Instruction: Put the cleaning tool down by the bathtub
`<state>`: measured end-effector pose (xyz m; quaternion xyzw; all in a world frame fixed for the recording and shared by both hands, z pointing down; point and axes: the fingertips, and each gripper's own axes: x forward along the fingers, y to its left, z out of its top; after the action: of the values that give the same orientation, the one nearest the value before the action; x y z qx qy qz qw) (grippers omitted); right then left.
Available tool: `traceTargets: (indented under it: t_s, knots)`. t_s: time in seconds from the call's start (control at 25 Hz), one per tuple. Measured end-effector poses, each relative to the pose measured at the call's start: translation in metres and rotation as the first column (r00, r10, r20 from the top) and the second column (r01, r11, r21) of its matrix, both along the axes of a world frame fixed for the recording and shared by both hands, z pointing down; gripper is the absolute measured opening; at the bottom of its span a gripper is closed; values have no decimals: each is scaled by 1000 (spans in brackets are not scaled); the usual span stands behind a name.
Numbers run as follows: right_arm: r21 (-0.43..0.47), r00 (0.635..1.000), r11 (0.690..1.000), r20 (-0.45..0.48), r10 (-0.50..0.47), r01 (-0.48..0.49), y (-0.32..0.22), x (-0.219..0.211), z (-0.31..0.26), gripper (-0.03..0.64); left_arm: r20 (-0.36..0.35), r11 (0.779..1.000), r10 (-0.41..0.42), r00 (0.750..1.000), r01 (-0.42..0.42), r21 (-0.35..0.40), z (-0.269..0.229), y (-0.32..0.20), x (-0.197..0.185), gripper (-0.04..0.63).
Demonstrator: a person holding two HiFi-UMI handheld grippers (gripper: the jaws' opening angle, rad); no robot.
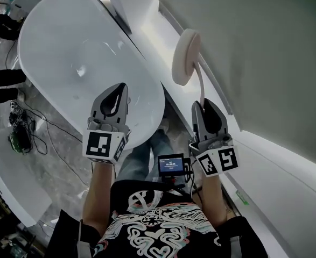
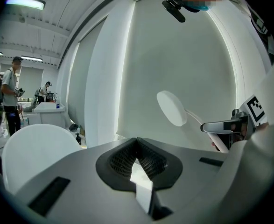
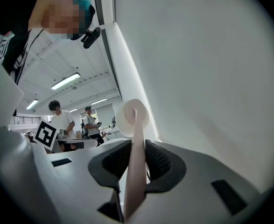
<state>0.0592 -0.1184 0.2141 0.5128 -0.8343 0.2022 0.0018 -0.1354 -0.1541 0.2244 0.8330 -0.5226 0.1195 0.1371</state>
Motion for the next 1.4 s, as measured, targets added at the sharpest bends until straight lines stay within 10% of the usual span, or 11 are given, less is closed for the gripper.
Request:
traceTargets:
  t_s: [1.4]
  knots:
    - [-118, 998, 991, -30, -60, 56, -13, 35, 153, 110, -45, 992, -35, 998, 30, -120, 148, 10, 43, 15]
